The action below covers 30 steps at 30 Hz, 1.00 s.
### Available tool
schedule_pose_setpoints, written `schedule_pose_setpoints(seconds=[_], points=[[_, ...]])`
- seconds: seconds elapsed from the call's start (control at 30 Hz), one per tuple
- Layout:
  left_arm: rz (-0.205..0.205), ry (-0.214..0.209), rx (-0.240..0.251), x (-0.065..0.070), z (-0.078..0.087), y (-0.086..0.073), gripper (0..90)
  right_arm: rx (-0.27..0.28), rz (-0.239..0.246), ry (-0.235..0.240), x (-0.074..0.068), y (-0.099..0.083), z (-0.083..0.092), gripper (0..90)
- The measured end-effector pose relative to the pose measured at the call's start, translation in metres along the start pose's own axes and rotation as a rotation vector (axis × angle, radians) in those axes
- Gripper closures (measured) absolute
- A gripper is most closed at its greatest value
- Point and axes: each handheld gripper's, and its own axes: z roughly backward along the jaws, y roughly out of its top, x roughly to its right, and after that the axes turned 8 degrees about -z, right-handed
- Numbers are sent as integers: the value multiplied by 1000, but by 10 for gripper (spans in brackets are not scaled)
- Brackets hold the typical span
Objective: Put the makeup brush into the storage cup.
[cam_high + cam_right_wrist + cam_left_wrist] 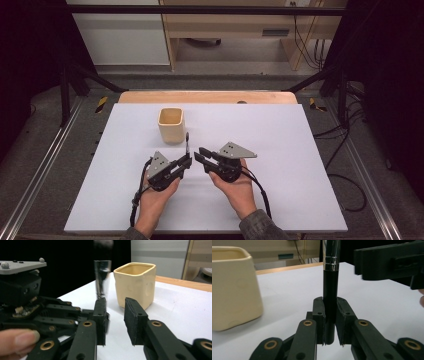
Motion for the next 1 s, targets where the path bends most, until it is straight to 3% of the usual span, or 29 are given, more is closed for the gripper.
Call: schedule_pose_setpoints(seconds=[0.37, 0.67, 0.83, 1.0], points=[[14, 79, 67, -29, 26, -5, 791, -31, 53, -32, 4, -3, -6, 391], [0, 102, 108, -40, 41, -4, 790, -71, 56, -65, 11, -3, -8, 140], [-4, 120, 129, -45, 48, -3, 791, -74, 97, -100, 14, -1, -2, 81], [-38, 144, 129, -51, 53, -2, 791, -77, 102, -135, 22, 2, 5, 78]])
